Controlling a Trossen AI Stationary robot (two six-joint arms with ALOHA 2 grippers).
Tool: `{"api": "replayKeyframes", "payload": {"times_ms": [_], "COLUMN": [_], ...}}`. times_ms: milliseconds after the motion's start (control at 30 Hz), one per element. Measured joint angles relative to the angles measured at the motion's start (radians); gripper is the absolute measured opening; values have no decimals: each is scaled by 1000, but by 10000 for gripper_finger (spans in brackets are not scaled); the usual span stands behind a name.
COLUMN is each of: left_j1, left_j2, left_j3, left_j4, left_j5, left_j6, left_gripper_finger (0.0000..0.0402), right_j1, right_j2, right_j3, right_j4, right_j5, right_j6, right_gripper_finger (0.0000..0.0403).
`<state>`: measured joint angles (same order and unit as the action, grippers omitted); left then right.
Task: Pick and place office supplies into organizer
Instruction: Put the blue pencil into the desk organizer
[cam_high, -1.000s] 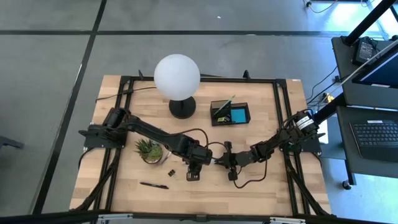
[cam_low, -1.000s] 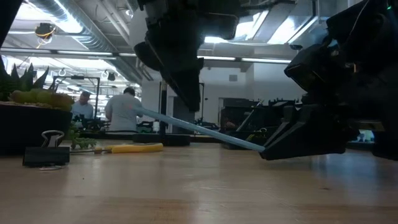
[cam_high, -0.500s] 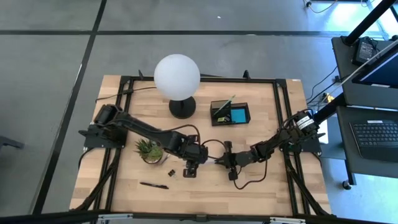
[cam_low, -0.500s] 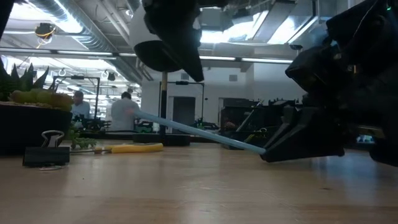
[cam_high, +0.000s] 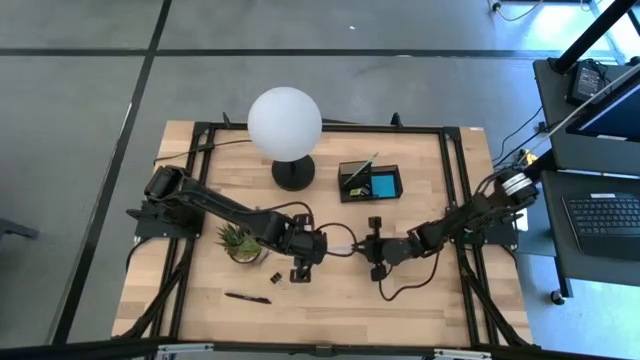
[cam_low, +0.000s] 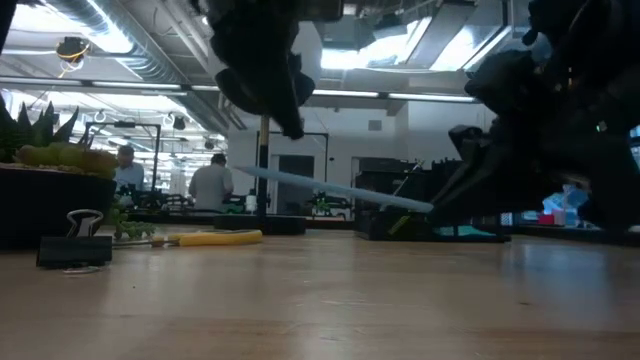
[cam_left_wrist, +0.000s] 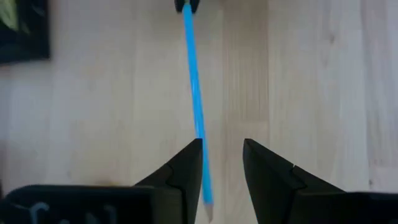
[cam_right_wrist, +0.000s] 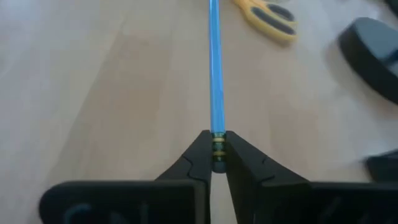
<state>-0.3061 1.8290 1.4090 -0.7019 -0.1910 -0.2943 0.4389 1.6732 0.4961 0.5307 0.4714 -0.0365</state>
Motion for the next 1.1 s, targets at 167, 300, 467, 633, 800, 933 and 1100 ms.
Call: {"api": "replayKeyframes", "payload": {"times_ms": [167,300,467,633,800,933,1100], "left_j1": [0,0,0,0,0,0,0], "left_j2": [-11,-3,-3,-3,-3,-3,-3], "left_j3": [0,0,-1,-1,-1,-1,-1], "left_j4": [34,28,22,21,19,18,18], "left_j5": [-32,-34,-36,-36,-61,-62,-82], "left_j6": [-6,-18,-25,-25,-25,-26,-36], "left_gripper_finger": [95,90,90,88,88,88,88], "right_j1": [0,0,0,0,0,0,0], "right_j2": [-60,-92,-106,-106,-106,-106,-106], "right_j3": [0,0,0,0,0,0,0], "right_j4": [-39,-41,-44,-44,-43,-39,-32], "right_j5": [10,10,10,10,10,10,10], "right_j6": [-2,-22,-25,-25,-25,-25,-25], "right_gripper_finger": [36,36,38,36,38,38,38]}}
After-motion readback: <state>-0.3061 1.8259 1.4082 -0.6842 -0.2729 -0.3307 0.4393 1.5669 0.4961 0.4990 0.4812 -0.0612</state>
